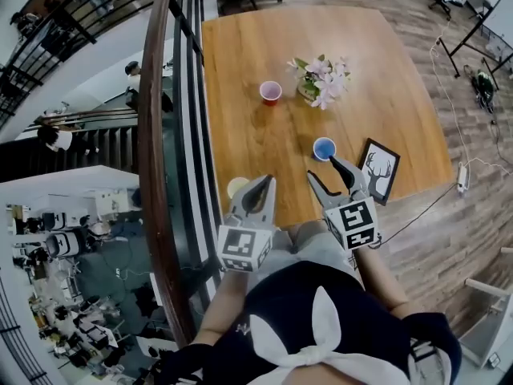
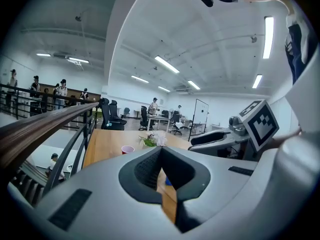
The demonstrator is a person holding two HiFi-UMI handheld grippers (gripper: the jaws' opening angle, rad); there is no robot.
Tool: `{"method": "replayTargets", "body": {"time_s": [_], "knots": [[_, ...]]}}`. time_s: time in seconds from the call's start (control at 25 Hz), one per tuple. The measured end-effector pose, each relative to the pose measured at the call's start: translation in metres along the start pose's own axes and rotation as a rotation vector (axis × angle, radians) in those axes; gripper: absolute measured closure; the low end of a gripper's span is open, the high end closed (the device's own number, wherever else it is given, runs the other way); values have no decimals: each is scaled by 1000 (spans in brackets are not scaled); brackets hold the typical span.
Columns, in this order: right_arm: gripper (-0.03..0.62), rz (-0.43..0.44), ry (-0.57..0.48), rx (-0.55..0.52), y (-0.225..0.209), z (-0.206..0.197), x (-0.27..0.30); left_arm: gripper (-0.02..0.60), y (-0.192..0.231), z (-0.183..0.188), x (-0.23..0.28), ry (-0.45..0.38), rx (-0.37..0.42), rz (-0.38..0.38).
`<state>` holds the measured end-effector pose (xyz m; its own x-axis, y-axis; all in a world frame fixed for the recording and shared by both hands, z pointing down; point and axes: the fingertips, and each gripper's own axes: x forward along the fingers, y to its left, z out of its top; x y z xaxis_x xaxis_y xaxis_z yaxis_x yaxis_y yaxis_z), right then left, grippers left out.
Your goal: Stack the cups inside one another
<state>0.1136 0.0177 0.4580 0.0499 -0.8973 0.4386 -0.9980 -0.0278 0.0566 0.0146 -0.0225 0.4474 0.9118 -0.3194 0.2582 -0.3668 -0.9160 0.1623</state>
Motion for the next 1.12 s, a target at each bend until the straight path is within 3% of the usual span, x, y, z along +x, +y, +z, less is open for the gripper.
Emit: {"method": "replayTargets", "body": {"time_s": [0.32, 0.56, 1.12], "knots": [[289, 31, 108, 13, -31, -22, 24, 565, 8, -8, 30, 41, -36, 13], [286, 87, 169, -5, -48, -35, 43, 565, 12, -8, 47, 50, -48, 52], [286, 128, 287, -27, -69, -83, 73, 565, 12, -25, 64, 117, -72, 82]]}}
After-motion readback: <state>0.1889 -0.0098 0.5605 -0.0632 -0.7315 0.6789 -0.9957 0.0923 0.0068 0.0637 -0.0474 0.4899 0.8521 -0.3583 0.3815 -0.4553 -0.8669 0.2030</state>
